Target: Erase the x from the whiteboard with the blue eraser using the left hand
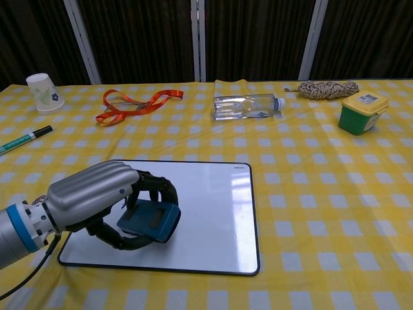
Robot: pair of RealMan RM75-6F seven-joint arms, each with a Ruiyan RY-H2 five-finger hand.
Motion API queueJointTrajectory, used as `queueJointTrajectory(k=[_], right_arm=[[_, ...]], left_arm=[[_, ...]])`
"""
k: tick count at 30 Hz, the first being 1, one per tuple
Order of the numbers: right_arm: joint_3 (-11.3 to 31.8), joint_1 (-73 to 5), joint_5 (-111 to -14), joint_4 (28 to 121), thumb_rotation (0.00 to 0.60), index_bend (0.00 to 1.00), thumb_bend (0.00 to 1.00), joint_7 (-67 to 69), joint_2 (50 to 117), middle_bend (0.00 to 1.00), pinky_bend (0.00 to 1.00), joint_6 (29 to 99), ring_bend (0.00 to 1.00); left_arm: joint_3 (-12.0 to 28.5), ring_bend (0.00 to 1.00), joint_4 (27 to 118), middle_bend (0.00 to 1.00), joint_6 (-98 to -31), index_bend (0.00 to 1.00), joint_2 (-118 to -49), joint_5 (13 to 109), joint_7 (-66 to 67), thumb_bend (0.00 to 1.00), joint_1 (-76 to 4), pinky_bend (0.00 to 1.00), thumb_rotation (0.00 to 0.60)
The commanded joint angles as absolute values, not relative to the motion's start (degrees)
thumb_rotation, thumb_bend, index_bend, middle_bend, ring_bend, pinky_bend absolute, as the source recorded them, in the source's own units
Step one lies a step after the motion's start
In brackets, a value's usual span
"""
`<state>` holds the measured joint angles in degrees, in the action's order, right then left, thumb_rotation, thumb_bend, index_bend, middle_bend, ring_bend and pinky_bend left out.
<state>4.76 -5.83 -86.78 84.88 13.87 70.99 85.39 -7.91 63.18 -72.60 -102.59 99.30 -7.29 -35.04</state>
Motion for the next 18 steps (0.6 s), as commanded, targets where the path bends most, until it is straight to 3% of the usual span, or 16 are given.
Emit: queueJointTrajectory(k=[1, 10, 18], right_arm=[[4.7, -5.8, -86.9, 84.9, 0.600, 0.01, 0.07, 13.9, 71.0, 0.00, 0.00, 85.4, 0.00], [4.6, -5.8, -87.0, 84.6, 0.600, 0.01, 0.07, 12.9, 71.3, 0.00, 0.00, 85.5, 0.00], [4.7, -5.9, -86.9, 84.5, 0.600, 0.01, 0.07, 13.0, 71.5, 0.00, 0.00, 85.3, 0.00]], left_arm=[[-7.2, 0.57, 61.4, 0.60, -73.5, 0.80, -102.9, 99.7, -7.1, 0.57, -34.9, 0.54, 0.600], [-3.2, 0.57, 53.0, 0.60, -71.5, 0.80, -104.1, 96.3, -10.2, 0.57, -36.0, 0.54, 0.600], [-2.2, 0.57, 47.5, 0.60, -71.3, 0.80, -106.4, 95.7, -13.9, 0.57, -36.5, 0.54, 0.600]])
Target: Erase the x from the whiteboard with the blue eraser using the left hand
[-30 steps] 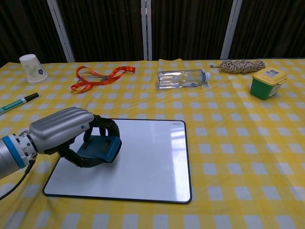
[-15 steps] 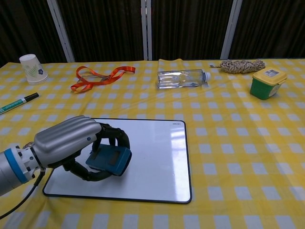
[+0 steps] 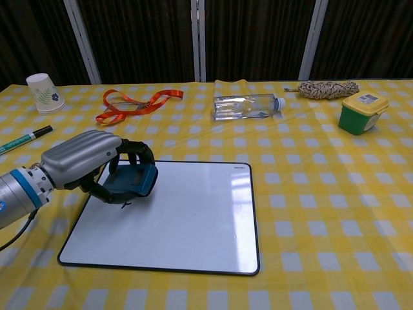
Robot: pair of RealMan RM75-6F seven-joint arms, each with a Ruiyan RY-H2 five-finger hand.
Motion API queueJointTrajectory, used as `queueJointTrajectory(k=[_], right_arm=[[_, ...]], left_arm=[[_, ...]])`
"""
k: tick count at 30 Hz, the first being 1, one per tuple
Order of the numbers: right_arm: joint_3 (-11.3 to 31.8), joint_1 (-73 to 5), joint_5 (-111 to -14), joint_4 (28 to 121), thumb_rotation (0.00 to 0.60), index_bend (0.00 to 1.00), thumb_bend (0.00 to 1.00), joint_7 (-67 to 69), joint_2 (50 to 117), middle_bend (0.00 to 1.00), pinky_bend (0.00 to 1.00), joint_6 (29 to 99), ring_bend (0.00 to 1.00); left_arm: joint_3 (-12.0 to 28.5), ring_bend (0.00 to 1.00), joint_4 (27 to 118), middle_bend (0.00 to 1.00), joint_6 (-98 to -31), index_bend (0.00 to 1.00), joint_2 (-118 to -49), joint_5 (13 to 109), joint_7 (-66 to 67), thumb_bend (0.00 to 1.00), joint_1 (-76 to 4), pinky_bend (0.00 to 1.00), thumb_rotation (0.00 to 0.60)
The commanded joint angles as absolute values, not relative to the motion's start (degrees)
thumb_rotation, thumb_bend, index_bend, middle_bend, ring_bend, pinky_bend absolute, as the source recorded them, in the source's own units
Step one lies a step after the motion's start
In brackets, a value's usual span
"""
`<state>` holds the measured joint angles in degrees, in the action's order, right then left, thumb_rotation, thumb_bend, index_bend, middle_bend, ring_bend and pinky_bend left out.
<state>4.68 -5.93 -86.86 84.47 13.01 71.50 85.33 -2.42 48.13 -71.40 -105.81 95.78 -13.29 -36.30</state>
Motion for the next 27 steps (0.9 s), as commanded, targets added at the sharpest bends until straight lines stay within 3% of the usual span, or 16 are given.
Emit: queueJointTrajectory(k=[1, 20, 27], right_arm=[[4.7, -5.9, -86.9, 84.4, 0.600, 0.01, 0.07, 13.0, 71.5, 0.00, 0.00, 85.3, 0.00], [4.8, -5.8, -86.9, 84.5, 0.600, 0.01, 0.07, 13.4, 71.3, 0.00, 0.00, 85.8, 0.00], [4.7, -5.8, -87.2, 84.8, 0.600, 0.01, 0.07, 13.8, 71.1, 0.00, 0.00, 85.9, 0.00]], left_arm=[[-2.3, 0.57, 47.4, 0.60, -71.4, 0.80, -106.5, 95.9, -14.0, 0.57, -36.6, 0.54, 0.600], [-5.0, 0.57, 55.2, 0.60, -74.3, 0.80, -108.3, 99.5, -13.6, 0.57, -36.4, 0.54, 0.600], [-4.5, 0.57, 53.3, 0.60, -73.8, 0.80, -106.9, 98.2, -13.3, 0.57, -35.7, 0.54, 0.600]])
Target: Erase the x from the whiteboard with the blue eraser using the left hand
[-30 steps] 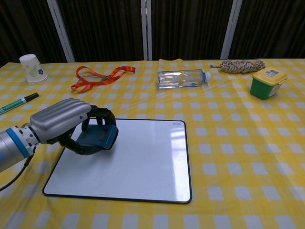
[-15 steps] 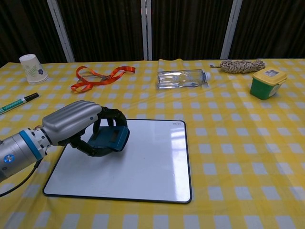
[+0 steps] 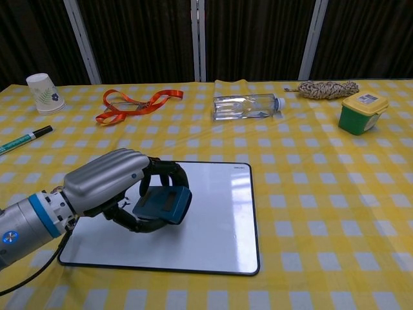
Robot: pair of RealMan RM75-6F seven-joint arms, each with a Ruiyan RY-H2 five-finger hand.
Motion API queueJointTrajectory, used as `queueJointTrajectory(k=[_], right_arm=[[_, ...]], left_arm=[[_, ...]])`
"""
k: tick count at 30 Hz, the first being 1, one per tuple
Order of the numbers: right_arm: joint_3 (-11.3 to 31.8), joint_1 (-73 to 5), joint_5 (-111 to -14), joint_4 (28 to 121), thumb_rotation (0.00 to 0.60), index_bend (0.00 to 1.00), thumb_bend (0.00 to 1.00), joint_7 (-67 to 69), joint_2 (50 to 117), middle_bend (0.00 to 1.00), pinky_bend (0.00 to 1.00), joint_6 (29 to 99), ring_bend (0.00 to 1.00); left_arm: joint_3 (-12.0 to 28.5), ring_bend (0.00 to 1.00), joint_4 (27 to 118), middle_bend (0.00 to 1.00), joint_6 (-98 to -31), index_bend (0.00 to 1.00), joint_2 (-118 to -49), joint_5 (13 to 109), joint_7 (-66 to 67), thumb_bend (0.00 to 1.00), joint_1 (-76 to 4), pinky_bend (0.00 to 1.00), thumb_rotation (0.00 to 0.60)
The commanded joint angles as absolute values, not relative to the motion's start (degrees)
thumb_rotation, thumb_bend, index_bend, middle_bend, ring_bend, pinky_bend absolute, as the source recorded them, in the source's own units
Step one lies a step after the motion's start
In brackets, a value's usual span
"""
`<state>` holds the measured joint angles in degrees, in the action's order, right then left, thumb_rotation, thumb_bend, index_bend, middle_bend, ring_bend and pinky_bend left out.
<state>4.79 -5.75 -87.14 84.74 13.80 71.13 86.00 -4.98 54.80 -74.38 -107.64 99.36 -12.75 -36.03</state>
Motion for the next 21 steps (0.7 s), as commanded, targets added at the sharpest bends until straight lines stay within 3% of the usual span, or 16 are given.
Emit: queueJointTrajectory(k=[1, 11, 21], right_arm=[[4.6, -5.8, -87.3, 84.8, 0.600, 0.01, 0.07, 13.6, 71.2, 0.00, 0.00, 85.9, 0.00], [4.4, -5.9, -87.4, 84.7, 0.600, 0.01, 0.07, 12.8, 71.7, 0.00, 0.00, 85.6, 0.00], [4.5, -5.8, -87.5, 84.8, 0.600, 0.01, 0.07, 12.7, 71.7, 0.00, 0.00, 85.9, 0.00]], left_arm=[[-4.5, 0.57, 52.5, 0.60, -73.6, 0.80, -106.8, 97.9, -13.7, 0.57, -35.6, 0.54, 0.600], [-5.0, 0.57, 47.3, 0.60, -73.7, 0.80, -106.1, 97.4, -16.7, 0.57, -34.4, 0.54, 0.600], [-5.1, 0.57, 50.7, 0.60, -74.4, 0.80, -107.4, 98.7, -16.3, 0.57, -35.0, 0.54, 0.600]])
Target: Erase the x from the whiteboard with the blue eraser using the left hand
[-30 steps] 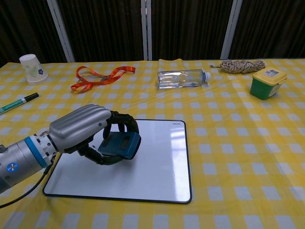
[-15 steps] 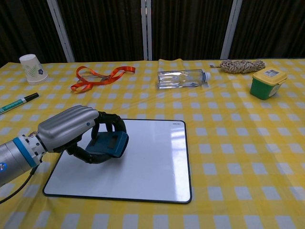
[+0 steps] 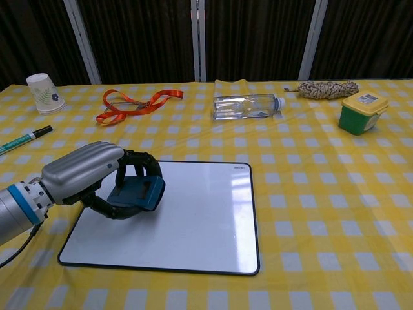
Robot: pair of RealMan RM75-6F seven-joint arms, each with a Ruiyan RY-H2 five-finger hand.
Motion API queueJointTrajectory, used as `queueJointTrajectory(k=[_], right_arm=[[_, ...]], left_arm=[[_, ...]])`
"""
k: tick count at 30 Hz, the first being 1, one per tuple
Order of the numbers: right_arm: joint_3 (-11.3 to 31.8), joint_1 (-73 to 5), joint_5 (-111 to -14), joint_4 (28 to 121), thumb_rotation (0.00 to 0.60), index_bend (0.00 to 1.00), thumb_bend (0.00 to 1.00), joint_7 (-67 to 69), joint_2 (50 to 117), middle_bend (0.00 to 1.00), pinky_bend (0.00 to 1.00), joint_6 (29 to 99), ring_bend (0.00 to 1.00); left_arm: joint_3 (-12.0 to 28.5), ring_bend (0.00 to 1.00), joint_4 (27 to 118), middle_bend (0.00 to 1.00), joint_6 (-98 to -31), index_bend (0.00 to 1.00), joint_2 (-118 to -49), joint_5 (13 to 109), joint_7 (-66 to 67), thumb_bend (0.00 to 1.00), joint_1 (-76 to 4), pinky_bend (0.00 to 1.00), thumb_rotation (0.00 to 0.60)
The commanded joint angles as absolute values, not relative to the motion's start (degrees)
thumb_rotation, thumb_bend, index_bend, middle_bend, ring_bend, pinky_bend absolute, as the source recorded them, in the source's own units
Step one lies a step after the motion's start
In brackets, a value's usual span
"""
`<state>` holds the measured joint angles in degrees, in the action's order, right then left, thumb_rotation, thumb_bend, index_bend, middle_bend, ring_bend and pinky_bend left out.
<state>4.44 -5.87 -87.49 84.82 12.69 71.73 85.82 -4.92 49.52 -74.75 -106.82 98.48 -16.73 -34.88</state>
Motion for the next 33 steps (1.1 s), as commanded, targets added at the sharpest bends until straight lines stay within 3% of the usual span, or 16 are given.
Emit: queueJointTrajectory(k=[1, 16, 33], right_arm=[[4.5, -5.8, -87.4, 84.8, 0.600, 0.01, 0.07, 12.7, 71.7, 0.00, 0.00, 85.9, 0.00], [4.6, -5.8, -87.4, 84.7, 0.600, 0.01, 0.07, 13.2, 71.5, 0.00, 0.00, 86.1, 0.00], [3.9, -5.7, -88.6, 85.4, 0.600, 0.01, 0.07, 11.8, 71.9, 0.00, 0.00, 86.5, 0.00]], left_arm=[[-5.1, 0.57, 51.1, 0.60, -74.2, 0.80, -107.6, 98.7, -16.1, 0.57, -35.1, 0.54, 0.600], [-5.3, 0.57, 52.8, 0.60, -73.4, 0.80, -108.8, 99.2, -13.7, 0.57, -35.3, 0.54, 0.600], [-3.8, 0.57, 44.8, 0.60, -74.0, 0.80, -107.2, 96.8, -18.8, 0.57, -34.2, 0.54, 0.600]])
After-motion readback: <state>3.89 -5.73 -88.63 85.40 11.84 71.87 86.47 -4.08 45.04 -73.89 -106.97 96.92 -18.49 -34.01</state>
